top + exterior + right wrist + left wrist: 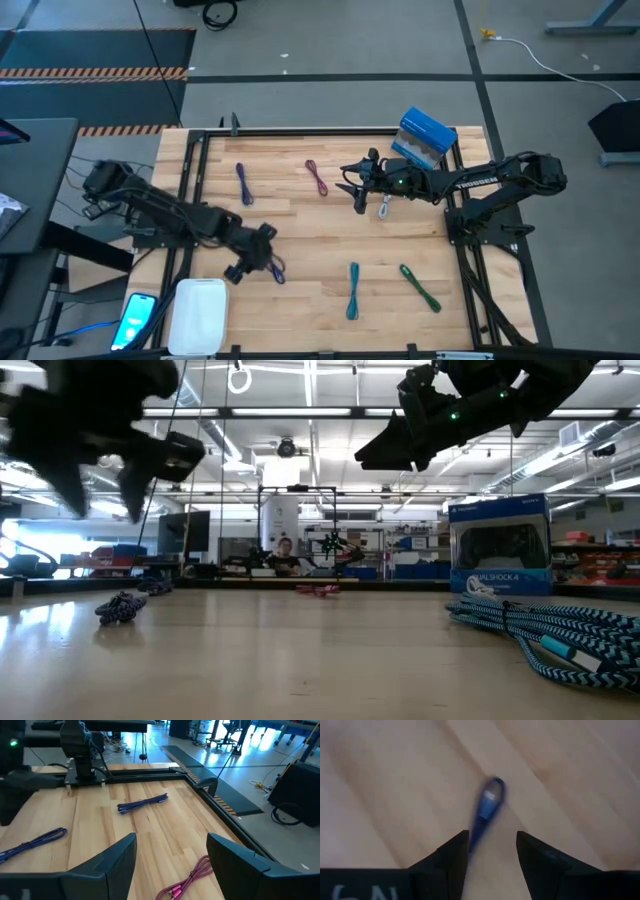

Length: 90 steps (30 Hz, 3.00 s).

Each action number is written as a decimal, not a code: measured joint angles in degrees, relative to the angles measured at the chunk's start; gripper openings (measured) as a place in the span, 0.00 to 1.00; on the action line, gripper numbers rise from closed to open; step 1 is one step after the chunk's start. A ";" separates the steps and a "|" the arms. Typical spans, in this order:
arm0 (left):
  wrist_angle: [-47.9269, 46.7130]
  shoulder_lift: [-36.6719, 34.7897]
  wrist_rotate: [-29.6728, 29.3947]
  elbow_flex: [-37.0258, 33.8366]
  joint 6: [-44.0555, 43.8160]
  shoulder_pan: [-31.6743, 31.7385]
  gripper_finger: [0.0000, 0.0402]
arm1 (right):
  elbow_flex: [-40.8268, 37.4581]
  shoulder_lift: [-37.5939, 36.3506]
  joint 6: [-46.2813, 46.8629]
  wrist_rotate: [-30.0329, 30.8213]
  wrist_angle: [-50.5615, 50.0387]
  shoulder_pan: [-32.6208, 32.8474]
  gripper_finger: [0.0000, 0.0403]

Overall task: Pick and place USB-C Cables
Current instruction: Put the bottom dark blue charger cable into the white bin

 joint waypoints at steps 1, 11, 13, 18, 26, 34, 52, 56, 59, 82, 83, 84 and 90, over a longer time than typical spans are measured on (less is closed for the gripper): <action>-1.11 0.43 -0.38 0.00 0.28 -0.47 0.43 | 0.00 0.00 0.00 -0.01 -0.04 0.15 0.62; -1.13 7.17 -3.82 -0.02 7.52 2.88 0.43 | 0.00 0.00 0.50 -0.03 0.14 1.58 0.62; -0.58 8.54 -3.83 -0.02 8.98 3.66 0.43 | 0.00 0.00 1.02 -0.03 0.12 1.58 0.62; -0.04 10.56 -3.70 -0.02 9.62 4.92 0.43 | 0.00 0.00 1.41 -0.02 -0.44 1.56 0.62; -0.06 14.38 -2.29 0.27 9.64 4.96 0.42 | 0.00 0.00 3.21 -0.03 -3.13 1.58 0.62; -0.94 13.96 -2.97 0.58 4.93 5.24 0.22 | 0.00 0.00 3.88 -0.03 -3.39 1.58 0.62; -33.30 13.69 -6.58 28.00 -18.91 5.57 0.04 | 0.00 0.00 2.39 -0.02 -3.20 1.58 0.62; -39.54 13.65 -9.84 32.30 -20.36 0.73 0.04 | 0.00 0.00 2.38 -0.03 -3.70 1.58 0.62; -42.36 13.65 -14.45 34.23 -28.69 -2.94 0.04 | 0.00 0.00 2.59 -0.01 -4.14 1.58 0.62; -60.90 13.60 -15.17 39.01 -114.91 -34.44 0.04 | 0.00 -0.02 6.99 -0.03 -4.40 1.73 0.62; -61.10 13.60 -15.16 39.01 -118.25 -36.16 0.04 | -0.01 -0.02 7.15 -0.03 -4.40 1.73 0.62; -61.34 13.60 -15.12 39.01 -121.66 -37.86 0.04 | 0.00 -0.02 7.38 -0.02 -4.40 1.73 0.62; -61.95 13.62 -14.21 38.95 -140.00 -46.99 0.04 | 0.00 -0.02 7.53 -0.03 -4.43 2.41 0.62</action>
